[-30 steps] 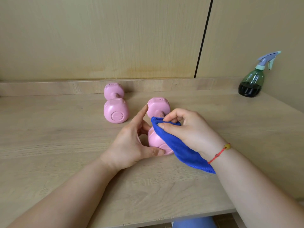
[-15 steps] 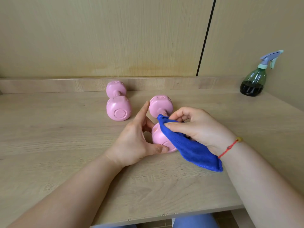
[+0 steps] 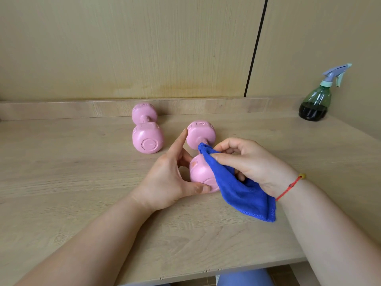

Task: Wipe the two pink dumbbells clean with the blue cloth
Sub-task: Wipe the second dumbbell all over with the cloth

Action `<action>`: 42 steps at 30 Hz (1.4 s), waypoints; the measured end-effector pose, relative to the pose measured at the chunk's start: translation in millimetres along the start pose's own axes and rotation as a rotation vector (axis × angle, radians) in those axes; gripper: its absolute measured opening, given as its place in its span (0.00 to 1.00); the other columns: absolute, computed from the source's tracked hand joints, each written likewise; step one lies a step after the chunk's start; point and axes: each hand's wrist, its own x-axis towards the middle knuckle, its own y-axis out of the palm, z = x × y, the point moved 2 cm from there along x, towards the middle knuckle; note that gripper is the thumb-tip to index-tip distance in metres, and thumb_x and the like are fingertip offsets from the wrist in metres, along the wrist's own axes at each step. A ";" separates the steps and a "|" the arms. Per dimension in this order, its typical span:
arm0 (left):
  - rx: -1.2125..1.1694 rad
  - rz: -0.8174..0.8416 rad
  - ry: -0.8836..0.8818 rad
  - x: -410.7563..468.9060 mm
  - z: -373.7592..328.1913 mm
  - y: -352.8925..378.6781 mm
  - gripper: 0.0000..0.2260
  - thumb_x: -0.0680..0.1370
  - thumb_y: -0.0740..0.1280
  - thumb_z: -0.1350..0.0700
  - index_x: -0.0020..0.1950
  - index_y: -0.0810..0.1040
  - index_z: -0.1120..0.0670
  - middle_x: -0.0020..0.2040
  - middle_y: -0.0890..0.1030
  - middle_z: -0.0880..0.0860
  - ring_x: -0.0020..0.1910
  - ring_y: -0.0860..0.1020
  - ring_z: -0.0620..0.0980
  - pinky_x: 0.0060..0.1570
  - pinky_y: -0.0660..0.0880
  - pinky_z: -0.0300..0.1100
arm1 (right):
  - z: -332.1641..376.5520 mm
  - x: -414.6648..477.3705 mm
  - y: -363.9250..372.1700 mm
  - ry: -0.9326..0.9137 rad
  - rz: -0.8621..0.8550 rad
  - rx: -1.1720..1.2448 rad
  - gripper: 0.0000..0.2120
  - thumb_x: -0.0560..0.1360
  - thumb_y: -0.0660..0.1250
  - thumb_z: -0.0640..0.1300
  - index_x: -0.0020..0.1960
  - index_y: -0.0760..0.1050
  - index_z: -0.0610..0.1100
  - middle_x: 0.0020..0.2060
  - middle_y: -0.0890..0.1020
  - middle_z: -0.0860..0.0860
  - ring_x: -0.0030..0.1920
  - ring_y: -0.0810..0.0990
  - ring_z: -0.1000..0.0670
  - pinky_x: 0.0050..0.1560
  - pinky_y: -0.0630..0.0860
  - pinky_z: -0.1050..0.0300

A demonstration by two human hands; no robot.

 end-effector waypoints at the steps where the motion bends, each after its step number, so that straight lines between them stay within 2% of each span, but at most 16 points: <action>1: 0.002 0.003 0.000 0.6 0.0 0.0 0.54 0.61 0.83 0.61 0.73 0.51 0.37 0.48 0.79 0.52 0.47 0.80 0.51 0.47 0.74 0.26 | 2.1 -1.1 0.2 0.011 0.005 -0.032 0.08 0.72 0.73 0.47 0.49 0.80 0.46 0.36 0.80 0.55 0.29 0.75 0.59 0.28 0.68 0.64; 4: -0.005 0.004 0.000 0.4 1.6 -0.5 0.54 0.60 0.83 0.61 0.73 0.52 0.37 0.48 0.79 0.53 0.48 0.80 0.51 0.49 0.74 0.27 | 14.1 0.1 4.7 -0.018 -0.077 -0.292 0.12 0.68 0.74 0.54 0.44 0.80 0.46 0.37 0.82 0.52 0.35 0.79 0.52 0.37 0.76 0.55; 7: -0.029 0.006 -0.004 -0.4 1.9 -0.1 0.53 0.60 0.84 0.59 0.72 0.53 0.34 0.48 0.80 0.53 0.49 0.80 0.54 0.52 0.75 0.32 | 19.9 4.6 10.8 -0.080 -0.173 -0.444 0.19 0.71 0.71 0.57 0.42 0.78 0.39 0.33 0.79 0.49 0.33 0.75 0.49 0.37 0.72 0.55; 10: -0.046 0.015 -0.011 -0.6 2.6 -0.6 0.53 0.60 0.84 0.58 0.70 0.54 0.31 0.48 0.79 0.52 0.50 0.80 0.56 0.53 0.75 0.33 | 12.6 10.8 11.9 -0.124 -0.197 -0.434 0.14 0.75 0.68 0.55 0.40 0.76 0.44 0.30 0.78 0.55 0.32 0.75 0.52 0.35 0.71 0.55; 13: -0.034 0.009 -0.014 0.3 3.9 -0.9 0.53 0.60 0.84 0.59 0.70 0.54 0.31 0.47 0.79 0.49 0.50 0.80 0.55 0.52 0.74 0.32 | -1.9 10.5 7.4 -0.125 -0.155 -0.199 0.11 0.79 0.66 0.48 0.40 0.75 0.45 0.23 0.72 0.60 0.25 0.66 0.58 0.28 0.63 0.63; 15: -0.017 0.016 -0.026 1.0 4.7 -0.9 0.56 0.59 0.84 0.59 0.75 0.52 0.37 0.47 0.79 0.48 0.50 0.80 0.53 0.54 0.75 0.34 | -10.4 4.9 2.0 -0.111 -0.105 -0.020 0.08 0.80 0.64 0.44 0.43 0.78 0.46 0.27 0.74 0.59 0.28 0.68 0.57 0.31 0.65 0.63; 18: -0.002 0.035 -0.033 1.7 6.4 -2.0 0.60 0.57 0.84 0.52 0.79 0.49 0.43 0.47 0.79 0.46 0.51 0.80 0.51 0.58 0.75 0.41 | -22.8 -3.1 -2.8 -0.084 0.026 0.218 0.07 0.79 0.65 0.41 0.50 0.82 0.48 0.42 0.82 0.47 0.40 0.76 0.52 0.42 0.73 0.57; 21: 0.021 0.029 -0.031 1.6 6.4 -2.1 0.60 0.55 0.82 0.48 0.80 0.50 0.45 0.47 0.79 0.48 0.51 0.80 0.49 0.59 0.76 0.45 | -24.1 -10.1 -4.6 -0.118 0.110 0.290 0.09 0.76 0.69 0.40 0.55 0.81 0.48 0.54 0.83 0.43 0.49 0.81 0.50 0.53 0.77 0.54; 24: 0.029 0.026 -0.038 1.6 6.6 -2.0 0.60 0.55 0.83 0.49 0.79 0.50 0.44 0.48 0.80 0.49 0.51 0.81 0.49 0.60 0.76 0.45 | -15.3 -12.5 -1.5 -0.163 0.008 0.094 0.09 0.74 0.72 0.42 0.54 0.79 0.48 0.44 0.83 0.50 0.40 0.81 0.56 0.42 0.77 0.62; 28: -0.007 0.033 -0.037 0.9 6.5 -2.1 0.60 0.54 0.81 0.44 0.78 0.51 0.42 0.46 0.79 0.47 0.51 0.81 0.52 0.59 0.76 0.44 | -12.1 -8.1 7.3 -0.237 -0.102 -0.144 0.16 0.65 0.77 0.56 0.49 0.76 0.54 0.43 0.81 0.56 0.43 0.81 0.57 0.47 0.76 0.58; 30: -0.006 0.036 -0.031 0.9 5.8 -1.3 0.59 0.54 0.82 0.45 0.77 0.51 0.40 0.47 0.80 0.48 0.52 0.81 0.52 0.60 0.76 0.45 | -13.4 -8.4 3.4 -0.231 -0.063 -0.106 0.15 0.67 0.78 0.51 0.50 0.76 0.52 0.38 0.80 0.55 0.37 0.79 0.59 0.42 0.74 0.61; 32: 0.005 0.033 -0.028 1.6 6.5 -1.6 0.57 0.54 0.82 0.46 0.75 0.51 0.38 0.48 0.80 0.48 0.52 0.81 0.51 0.61 0.76 0.48 | -15.5 -9.6 -3.0 -0.217 0.029 -0.037 0.15 0.70 0.76 0.45 0.54 0.76 0.49 0.36 0.81 0.48 0.35 0.78 0.54 0.40 0.75 0.57; 33: 0.010 0.032 -0.029 1.9 6.8 -1.7 0.57 0.54 0.82 0.46 0.75 0.51 0.37 0.48 0.80 0.48 0.52 0.81 0.50 0.62 0.76 0.48 | -16.9 -10.3 -6.5 -0.212 0.074 0.007 0.15 0.71 0.75 0.43 0.55 0.76 0.48 0.38 0.82 0.45 0.36 0.78 0.52 0.40 0.76 0.56; 38: 0.022 0.033 -0.031 2.2 5.5 -2.1 0.56 0.54 0.81 0.45 0.74 0.51 0.37 0.48 0.79 0.49 0.52 0.81 0.49 0.61 0.76 0.46 | -25.5 -6.7 -18.1 -0.164 0.202 0.178 0.15 0.74 0.69 0.36 0.60 0.77 0.45 0.52 0.82 0.50 0.44 0.80 0.50 0.46 0.78 0.58; 40: 0.018 0.034 -0.026 2.2 5.2 -1.7 0.55 0.54 0.81 0.46 0.74 0.52 0.36 0.48 0.79 0.50 0.52 0.81 0.50 0.61 0.75 0.46 | -25.2 -3.3 -17.9 -0.120 0.211 0.260 0.13 0.76 0.66 0.34 0.59 0.77 0.43 0.50 0.82 0.49 0.44 0.80 0.50 0.46 0.79 0.55; 42: 0.015 0.033 -0.027 2.3 5.2 -1.8 0.55 0.55 0.81 0.47 0.74 0.52 0.36 0.48 0.79 0.50 0.52 0.80 0.51 0.60 0.75 0.46 | -22.0 2.0 -14.9 -0.073 0.162 0.281 0.08 0.77 0.65 0.35 0.55 0.78 0.41 0.43 0.82 0.48 0.38 0.79 0.51 0.38 0.79 0.58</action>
